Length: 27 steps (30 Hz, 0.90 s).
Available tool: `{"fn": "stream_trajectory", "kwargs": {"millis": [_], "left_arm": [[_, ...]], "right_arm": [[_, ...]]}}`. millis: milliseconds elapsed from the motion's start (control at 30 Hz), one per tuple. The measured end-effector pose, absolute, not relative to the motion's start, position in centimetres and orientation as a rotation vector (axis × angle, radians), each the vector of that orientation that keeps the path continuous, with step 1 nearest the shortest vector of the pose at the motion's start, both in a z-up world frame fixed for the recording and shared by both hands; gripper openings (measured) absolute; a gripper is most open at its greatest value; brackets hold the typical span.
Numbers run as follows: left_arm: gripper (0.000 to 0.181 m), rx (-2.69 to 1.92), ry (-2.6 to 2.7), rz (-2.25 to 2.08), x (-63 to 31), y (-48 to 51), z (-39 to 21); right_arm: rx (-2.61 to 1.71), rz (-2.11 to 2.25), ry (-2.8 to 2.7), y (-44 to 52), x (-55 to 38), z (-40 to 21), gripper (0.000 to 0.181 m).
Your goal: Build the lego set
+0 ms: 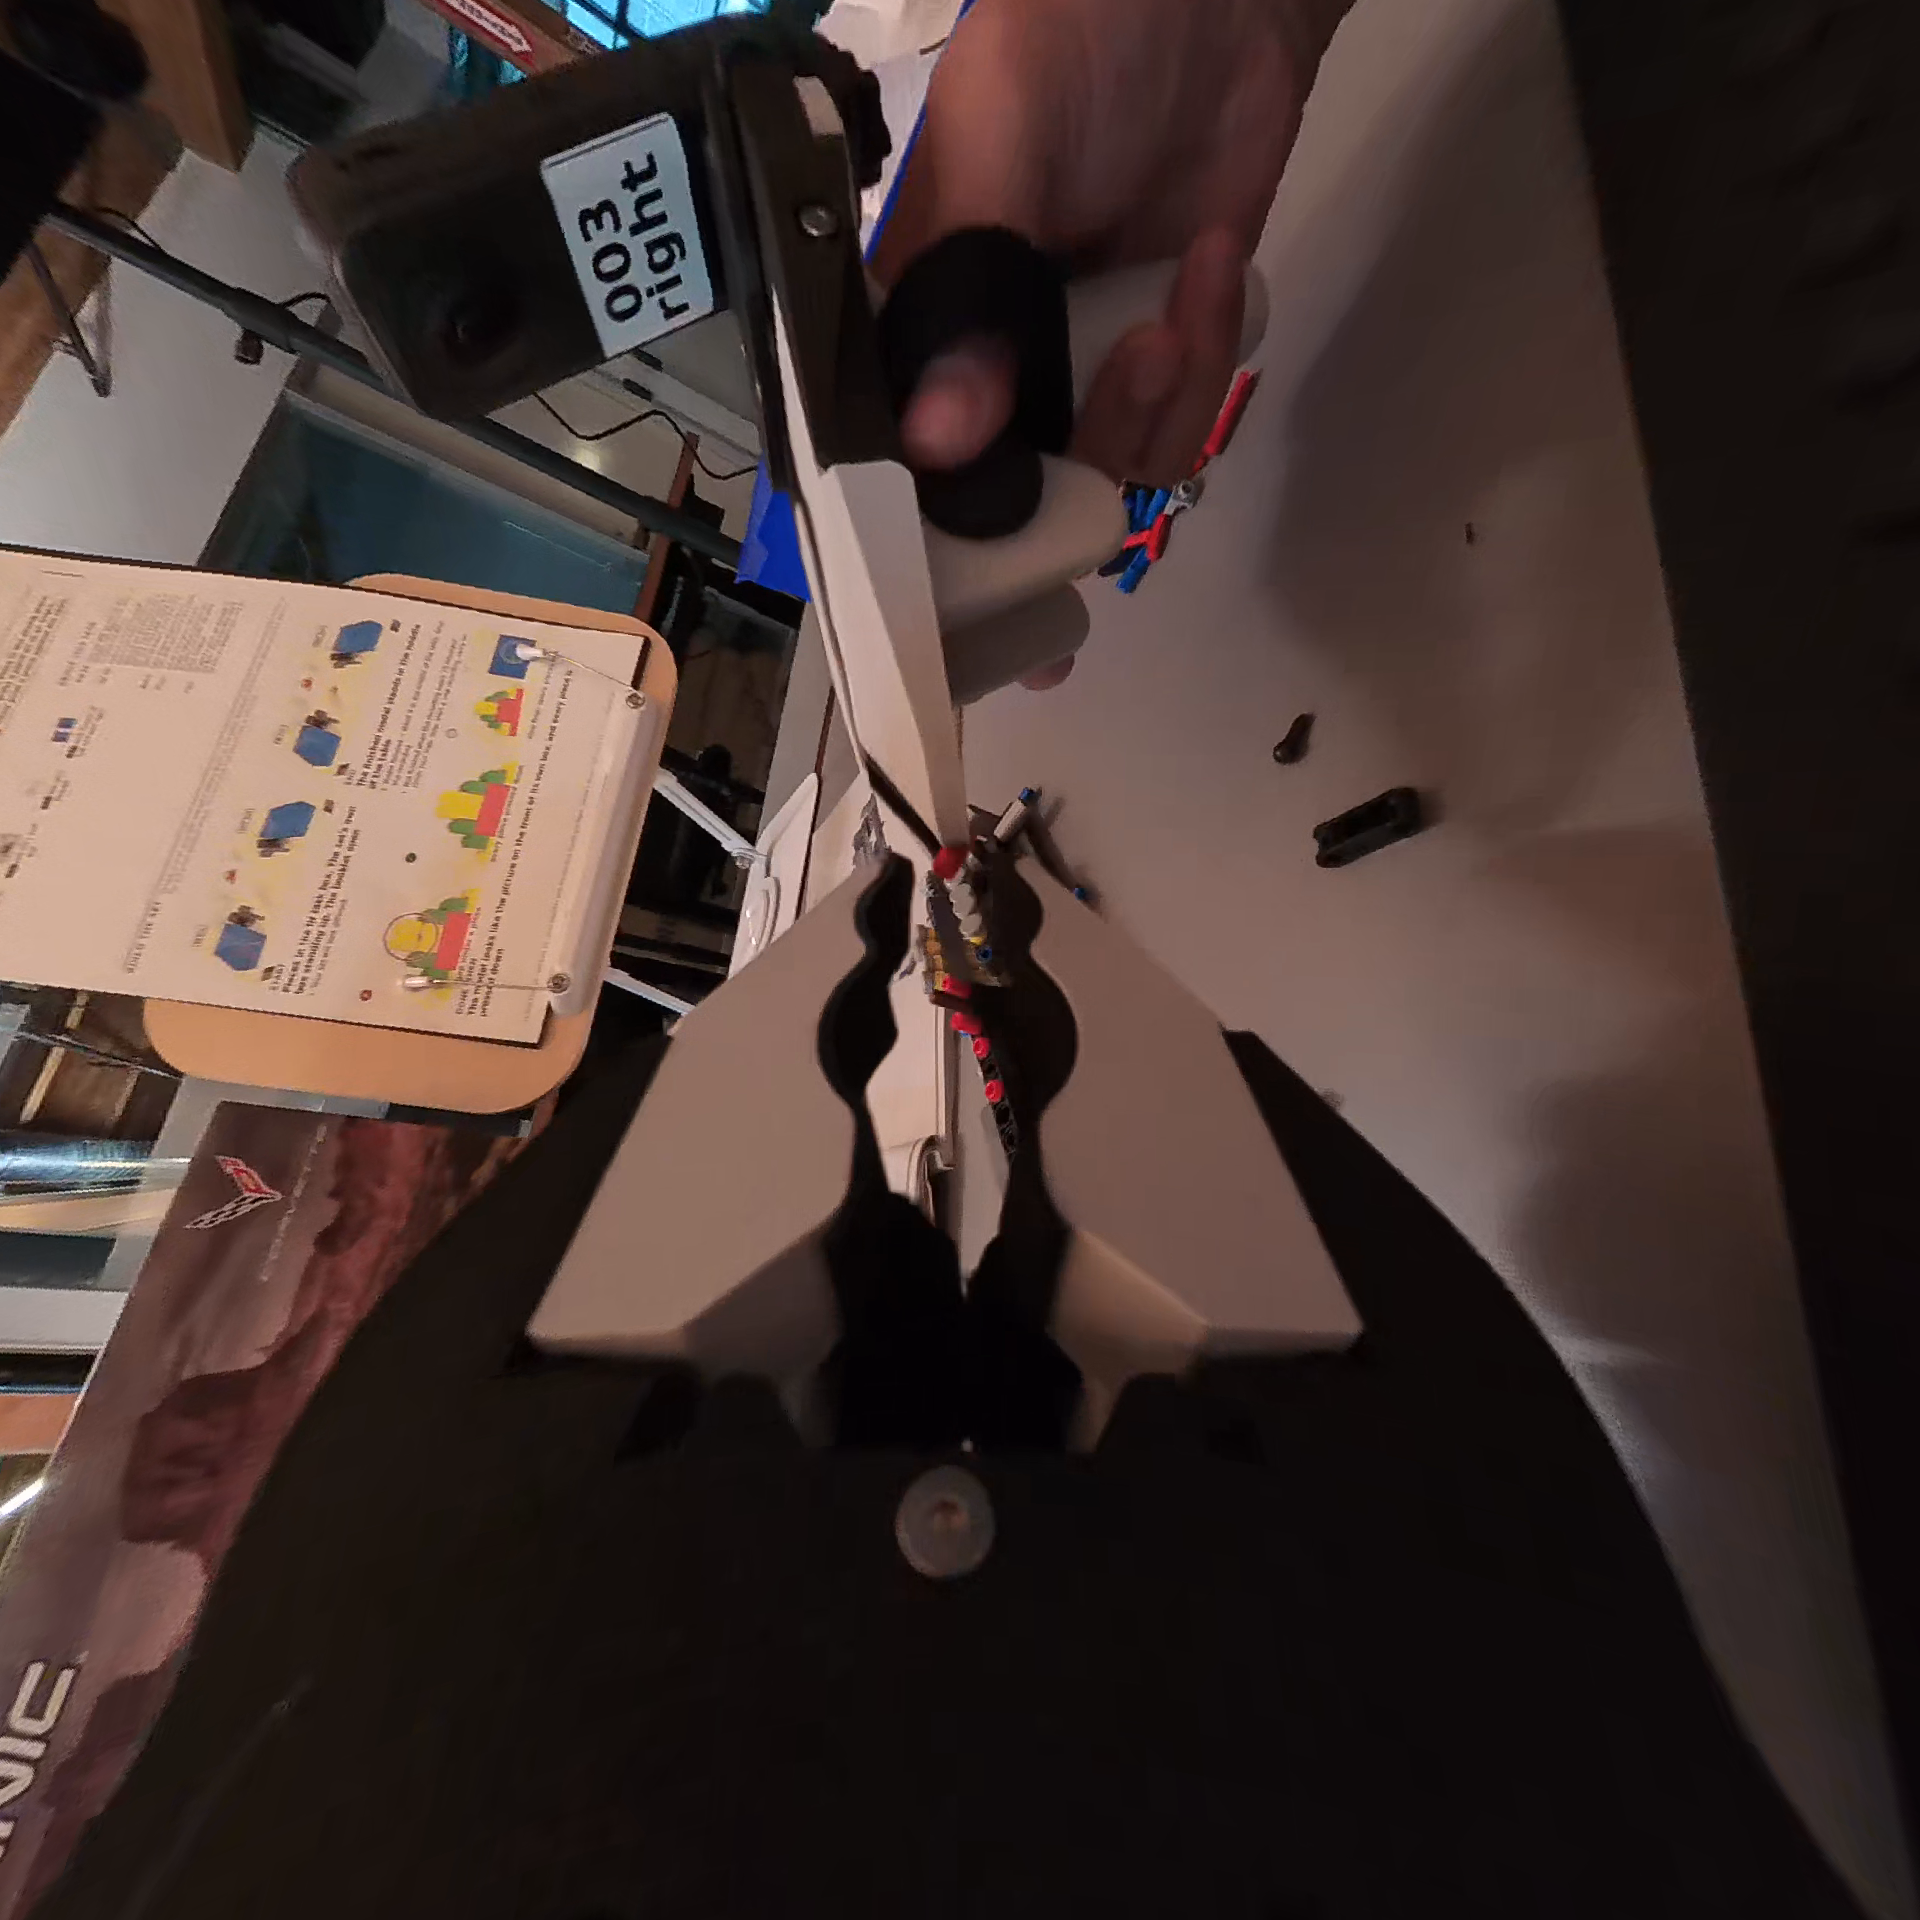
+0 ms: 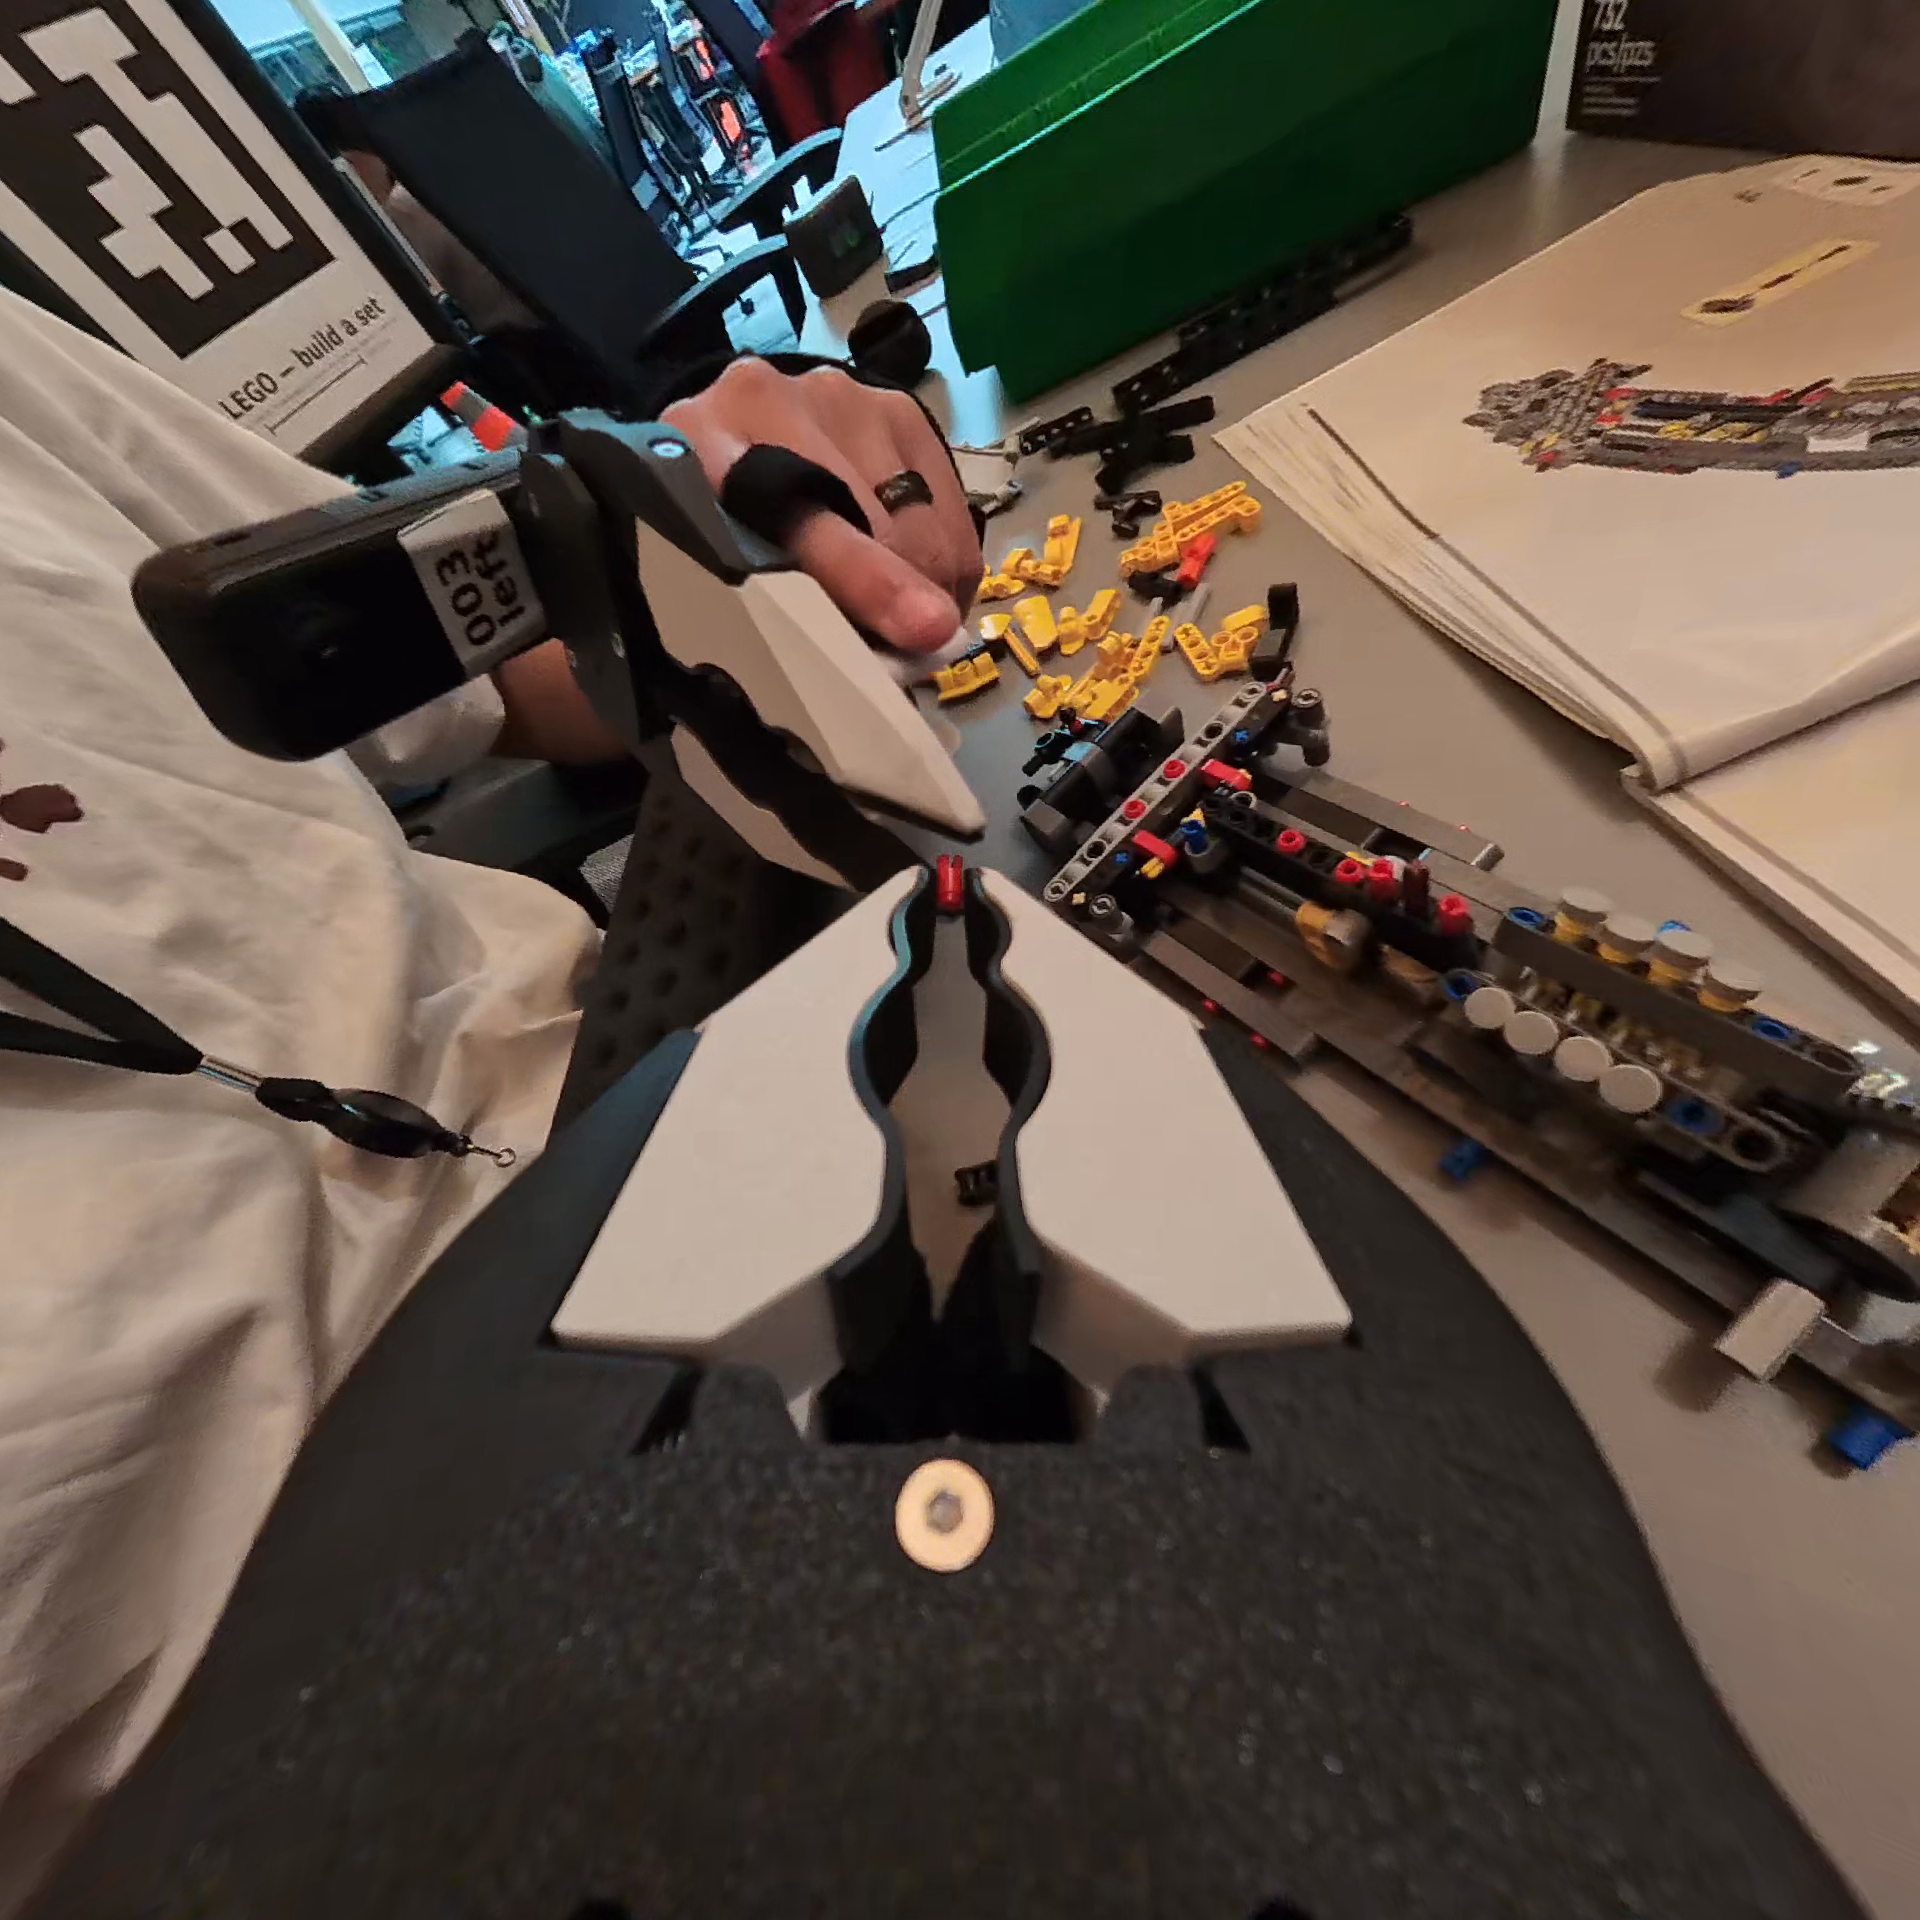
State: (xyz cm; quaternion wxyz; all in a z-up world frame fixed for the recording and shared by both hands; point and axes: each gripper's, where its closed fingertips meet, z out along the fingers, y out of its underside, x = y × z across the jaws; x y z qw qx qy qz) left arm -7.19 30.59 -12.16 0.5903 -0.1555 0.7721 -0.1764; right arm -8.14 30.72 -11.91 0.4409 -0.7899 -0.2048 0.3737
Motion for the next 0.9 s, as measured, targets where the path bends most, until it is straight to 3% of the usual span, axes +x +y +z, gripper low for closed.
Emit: {"fn": "stream_trajectory", "kwargs": {"millis": [200,900], "left_arm": [[0.003,-0.363,1.796,-0.411,-7.1,30.5,-12.2],[0.002,-0.508,1.619,-0.399,-6.0,32.1,-9.5]], "right_arm": [[-1.965,0.937,-0.506,30.7,-8.2,-12.0,0.004],[-1.789,0.873,-0.391,32.3,-7.1,-9.3,0.004]]}}
